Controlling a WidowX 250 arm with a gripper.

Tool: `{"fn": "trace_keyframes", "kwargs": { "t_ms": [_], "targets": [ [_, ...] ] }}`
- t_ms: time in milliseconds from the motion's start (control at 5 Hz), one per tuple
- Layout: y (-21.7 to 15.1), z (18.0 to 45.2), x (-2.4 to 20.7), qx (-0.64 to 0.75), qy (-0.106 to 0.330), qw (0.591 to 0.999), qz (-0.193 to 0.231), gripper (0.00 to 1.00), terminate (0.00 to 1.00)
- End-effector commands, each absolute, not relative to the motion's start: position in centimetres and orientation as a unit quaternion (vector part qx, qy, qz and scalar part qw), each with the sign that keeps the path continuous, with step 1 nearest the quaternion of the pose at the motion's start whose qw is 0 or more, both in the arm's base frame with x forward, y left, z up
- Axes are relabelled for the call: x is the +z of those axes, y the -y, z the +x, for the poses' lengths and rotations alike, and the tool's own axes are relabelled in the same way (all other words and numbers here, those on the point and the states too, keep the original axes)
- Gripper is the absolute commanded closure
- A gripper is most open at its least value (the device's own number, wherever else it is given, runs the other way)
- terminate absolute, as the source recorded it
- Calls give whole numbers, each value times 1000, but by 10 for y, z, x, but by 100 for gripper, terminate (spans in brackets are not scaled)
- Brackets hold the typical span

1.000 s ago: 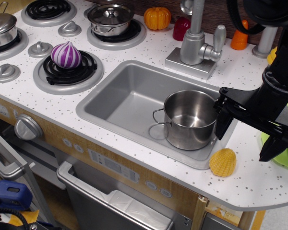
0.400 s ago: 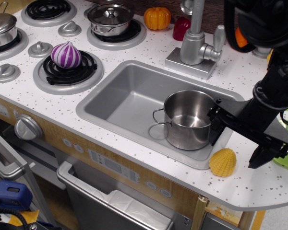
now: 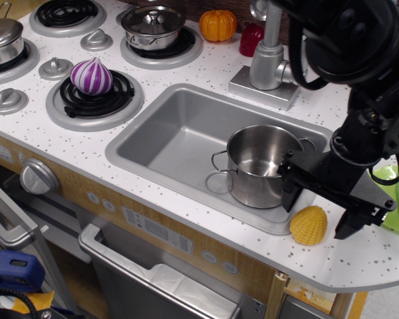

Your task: Put corn in pot which is in sink

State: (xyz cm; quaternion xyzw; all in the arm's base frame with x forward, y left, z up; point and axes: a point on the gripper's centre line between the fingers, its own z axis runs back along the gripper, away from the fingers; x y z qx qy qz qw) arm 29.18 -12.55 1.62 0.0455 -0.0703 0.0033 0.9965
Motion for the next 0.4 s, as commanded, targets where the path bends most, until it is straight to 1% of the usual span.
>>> {"fn": "trace_keyframes", "kwargs": {
  "t_ms": [0, 200],
  "targets": [
    [124, 300, 24, 11, 87, 996, 31, 100, 0],
    [119, 306, 35, 14, 91, 994, 59, 0, 0]
  ]
}}
